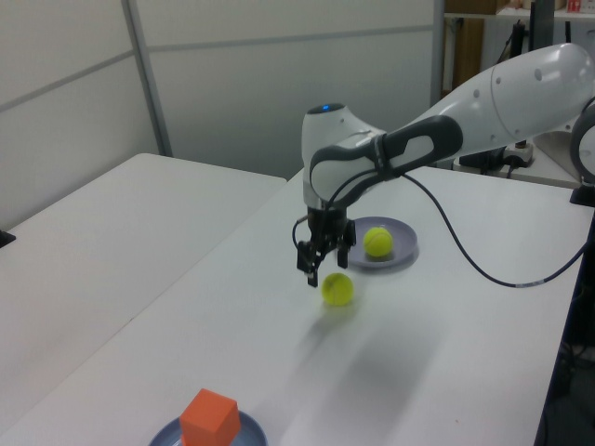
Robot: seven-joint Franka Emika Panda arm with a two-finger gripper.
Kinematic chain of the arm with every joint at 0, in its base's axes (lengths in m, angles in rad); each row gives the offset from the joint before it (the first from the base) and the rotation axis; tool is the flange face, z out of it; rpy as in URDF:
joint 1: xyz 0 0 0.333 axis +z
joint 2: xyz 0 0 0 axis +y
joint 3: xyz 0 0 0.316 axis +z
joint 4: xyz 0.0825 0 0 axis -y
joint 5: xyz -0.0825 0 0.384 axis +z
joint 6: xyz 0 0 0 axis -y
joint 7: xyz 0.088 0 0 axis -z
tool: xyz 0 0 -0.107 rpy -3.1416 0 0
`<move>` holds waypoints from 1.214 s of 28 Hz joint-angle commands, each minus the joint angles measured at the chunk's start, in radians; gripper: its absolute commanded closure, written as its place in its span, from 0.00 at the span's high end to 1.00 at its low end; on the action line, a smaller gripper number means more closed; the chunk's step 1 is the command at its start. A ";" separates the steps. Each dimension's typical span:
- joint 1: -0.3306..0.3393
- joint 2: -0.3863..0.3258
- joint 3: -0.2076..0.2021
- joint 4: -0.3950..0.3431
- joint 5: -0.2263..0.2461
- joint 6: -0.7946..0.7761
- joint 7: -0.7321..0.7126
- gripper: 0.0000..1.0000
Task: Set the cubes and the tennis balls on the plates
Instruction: 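Lower the gripper onto the second tennis ball and close, then carry the second tennis ball to the lavender plate and release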
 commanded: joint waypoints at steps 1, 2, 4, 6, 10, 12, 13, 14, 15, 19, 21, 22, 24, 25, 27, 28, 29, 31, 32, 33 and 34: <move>0.014 0.023 -0.015 -0.018 0.010 -0.007 0.019 1.00; 0.014 0.024 -0.015 -0.021 0.010 -0.009 0.019 1.00; 0.013 0.026 -0.018 -0.032 0.010 -0.007 0.021 1.00; 0.013 0.026 -0.020 -0.033 0.008 -0.007 0.021 1.00; 0.011 0.027 -0.021 -0.033 0.007 -0.007 0.021 1.00; 0.010 0.032 -0.021 -0.038 0.005 -0.007 0.021 1.00; 0.010 0.038 -0.021 -0.040 0.004 -0.007 0.021 1.00; 0.010 0.040 -0.021 -0.040 0.001 -0.007 0.021 0.99; 0.010 0.043 -0.021 -0.040 0.001 -0.007 0.021 0.84; 0.008 0.046 -0.021 -0.040 0.002 -0.004 0.021 0.21; 0.007 0.046 -0.021 -0.040 0.010 0.003 0.026 0.00; 0.008 0.046 -0.021 -0.040 0.010 0.007 0.026 0.00; 0.008 0.044 -0.021 -0.038 0.010 0.007 0.027 0.00; 0.005 0.037 -0.021 -0.033 0.011 0.005 0.027 0.00; -0.001 0.023 -0.023 -0.026 0.011 0.002 0.026 0.00; -0.010 0.014 -0.023 -0.017 0.011 0.002 0.023 0.00; -0.022 0.008 -0.023 -0.003 0.013 0.002 0.020 0.00; -0.067 0.001 -0.023 0.038 0.015 0.000 0.013 0.00; -0.082 0.003 -0.023 0.058 0.015 0.002 0.012 0.00; -0.101 0.004 -0.023 0.077 0.015 0.003 0.007 0.00; -0.120 0.007 -0.023 0.091 0.016 0.005 0.000 0.00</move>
